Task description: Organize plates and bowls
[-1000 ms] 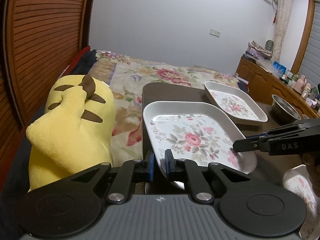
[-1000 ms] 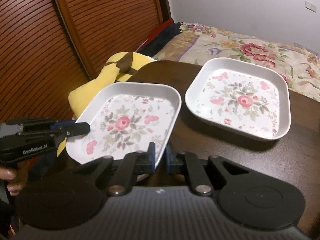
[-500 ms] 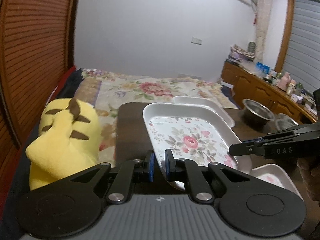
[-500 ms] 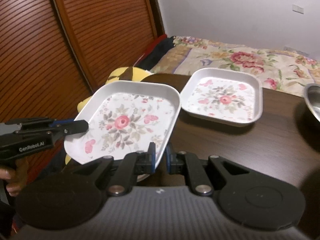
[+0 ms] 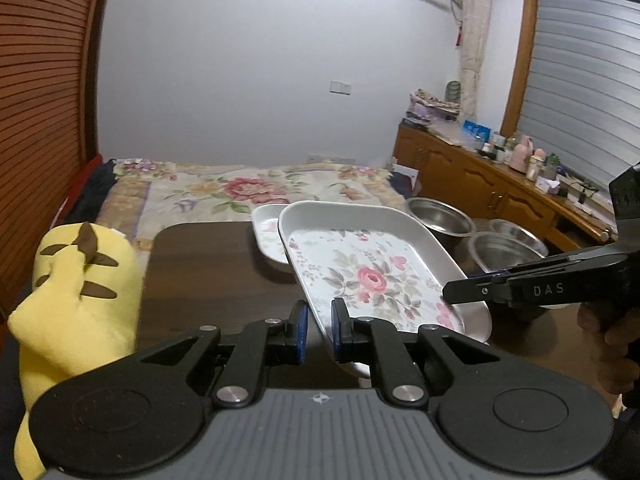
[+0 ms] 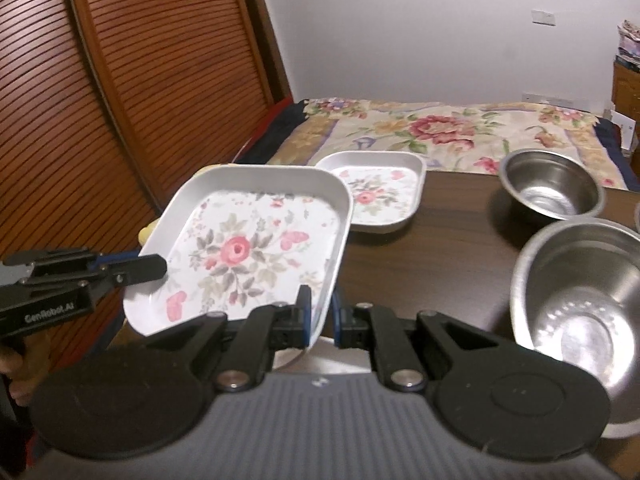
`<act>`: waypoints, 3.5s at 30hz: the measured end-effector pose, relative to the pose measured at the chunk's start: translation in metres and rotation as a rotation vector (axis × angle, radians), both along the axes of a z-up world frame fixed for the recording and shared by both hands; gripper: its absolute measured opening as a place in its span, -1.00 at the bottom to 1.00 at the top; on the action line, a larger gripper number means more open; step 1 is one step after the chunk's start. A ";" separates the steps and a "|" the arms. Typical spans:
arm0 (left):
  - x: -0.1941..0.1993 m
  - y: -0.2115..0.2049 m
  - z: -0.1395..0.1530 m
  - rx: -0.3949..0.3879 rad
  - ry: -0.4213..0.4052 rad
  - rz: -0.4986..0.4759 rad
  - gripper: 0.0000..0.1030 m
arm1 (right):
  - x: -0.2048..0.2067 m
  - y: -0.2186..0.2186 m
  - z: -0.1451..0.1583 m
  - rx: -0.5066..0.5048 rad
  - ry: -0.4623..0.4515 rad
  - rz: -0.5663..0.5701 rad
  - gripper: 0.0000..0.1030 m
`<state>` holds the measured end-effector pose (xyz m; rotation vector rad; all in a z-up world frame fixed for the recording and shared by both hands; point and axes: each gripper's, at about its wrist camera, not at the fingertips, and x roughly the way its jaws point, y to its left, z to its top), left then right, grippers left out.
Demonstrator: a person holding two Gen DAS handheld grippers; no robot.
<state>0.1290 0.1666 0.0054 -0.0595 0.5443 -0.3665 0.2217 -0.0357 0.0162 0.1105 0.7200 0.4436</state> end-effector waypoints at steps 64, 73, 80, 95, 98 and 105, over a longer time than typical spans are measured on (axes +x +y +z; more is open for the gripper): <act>-0.052 -0.050 -0.050 0.062 0.082 -0.038 -0.73 | -0.085 -0.031 -0.039 -0.026 -0.092 -0.088 -0.77; -0.054 -0.052 -0.051 0.088 0.055 -0.030 -0.73 | -0.088 -0.027 -0.044 -0.041 -0.109 -0.096 -0.77; -0.053 -0.055 -0.055 0.110 0.050 -0.009 -0.68 | -0.086 -0.027 -0.047 -0.046 -0.115 -0.099 -0.76; -0.047 -0.049 -0.054 0.082 0.067 0.002 -0.68 | -0.086 -0.030 -0.049 -0.020 -0.106 -0.093 -0.74; -0.044 -0.047 -0.049 0.086 0.058 0.005 -0.68 | -0.085 -0.035 -0.043 0.009 -0.109 -0.088 -0.73; -0.027 -0.041 -0.029 0.092 0.024 0.013 -0.68 | -0.077 -0.040 -0.015 0.017 -0.164 -0.068 -0.73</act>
